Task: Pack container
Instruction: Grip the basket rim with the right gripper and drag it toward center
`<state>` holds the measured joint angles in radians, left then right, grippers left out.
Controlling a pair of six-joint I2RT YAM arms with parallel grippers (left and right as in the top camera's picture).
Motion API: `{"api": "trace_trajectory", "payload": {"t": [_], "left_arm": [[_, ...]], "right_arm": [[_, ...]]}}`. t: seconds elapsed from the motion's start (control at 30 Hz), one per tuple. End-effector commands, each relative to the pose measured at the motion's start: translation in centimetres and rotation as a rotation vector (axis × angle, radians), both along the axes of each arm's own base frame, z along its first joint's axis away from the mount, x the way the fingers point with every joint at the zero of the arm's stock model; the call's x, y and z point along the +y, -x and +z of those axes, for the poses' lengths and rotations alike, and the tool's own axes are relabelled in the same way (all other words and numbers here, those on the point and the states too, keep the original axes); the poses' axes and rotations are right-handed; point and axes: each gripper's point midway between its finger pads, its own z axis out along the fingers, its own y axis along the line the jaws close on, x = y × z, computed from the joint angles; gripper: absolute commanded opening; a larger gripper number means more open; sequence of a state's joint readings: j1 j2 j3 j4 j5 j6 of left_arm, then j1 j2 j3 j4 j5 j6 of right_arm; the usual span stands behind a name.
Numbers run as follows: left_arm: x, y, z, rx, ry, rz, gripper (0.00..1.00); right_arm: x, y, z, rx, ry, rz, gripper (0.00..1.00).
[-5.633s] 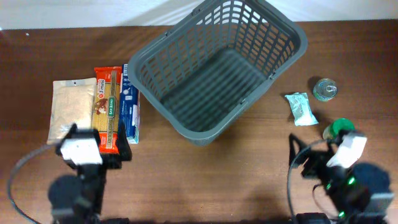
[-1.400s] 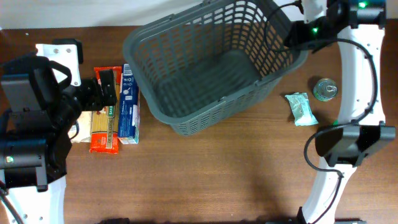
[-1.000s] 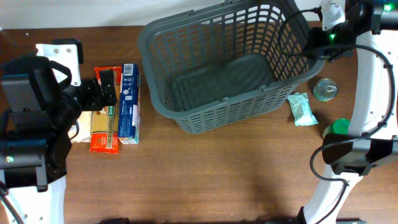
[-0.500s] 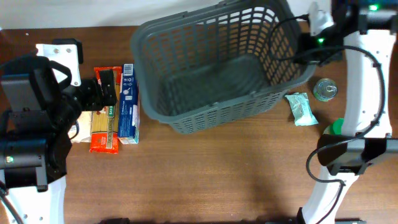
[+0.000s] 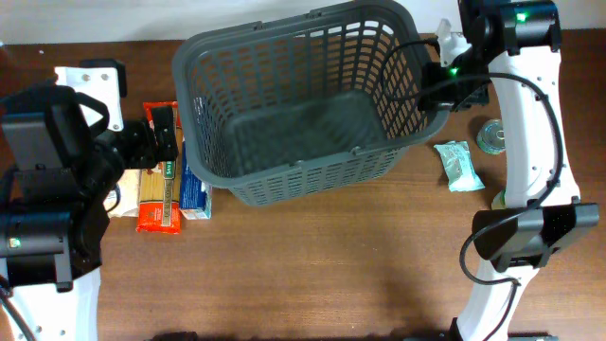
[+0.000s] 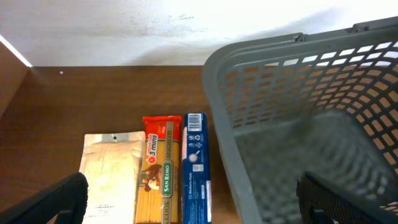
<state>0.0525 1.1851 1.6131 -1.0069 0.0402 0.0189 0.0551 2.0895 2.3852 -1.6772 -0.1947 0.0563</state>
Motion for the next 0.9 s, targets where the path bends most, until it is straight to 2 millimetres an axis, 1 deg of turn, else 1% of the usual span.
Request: {"api": "trace_trajectory", "payload": {"t": [0.0, 0.27, 0.37, 0.5, 0.63, 0.8, 0.83, 0.87], "left_arm": [[0.3, -0.1, 0.5, -0.011, -0.017, 0.005, 0.99], [0.3, -0.1, 0.5, -0.011, -0.017, 0.005, 0.99], [0.3, -0.1, 0.5, -0.011, -0.017, 0.005, 0.99], [0.3, -0.1, 0.5, -0.011, -0.017, 0.005, 0.99], [0.3, -0.1, 0.5, -0.011, -0.017, 0.005, 0.99], [0.3, -0.1, 0.5, -0.011, -0.017, 0.005, 0.99], [0.3, -0.1, 0.5, -0.011, -0.017, 0.005, 0.99], [0.3, -0.1, 0.5, -0.011, -0.017, 0.005, 0.99]], "right_arm": [[-1.5, 0.7, 0.3, 0.031, 0.032, -0.161, 0.16], [-1.7, 0.9, 0.1, 0.063, 0.01, -0.295, 0.16], [-1.8, 0.9, 0.1, 0.064, 0.013, -0.307, 0.16], [-2.8, 0.8, 0.0, 0.053, 0.071, -0.321, 0.16], [-3.1, 0.8, 0.0, 0.05, 0.085, -0.324, 0.17], [-4.8, 0.7, 0.0, 0.031, 0.182, -0.34, 0.18], [-5.1, 0.7, 0.0, 0.028, 0.199, -0.343, 0.21], [-5.4, 0.7, 0.0, 0.025, 0.213, -0.347, 0.21]]}}
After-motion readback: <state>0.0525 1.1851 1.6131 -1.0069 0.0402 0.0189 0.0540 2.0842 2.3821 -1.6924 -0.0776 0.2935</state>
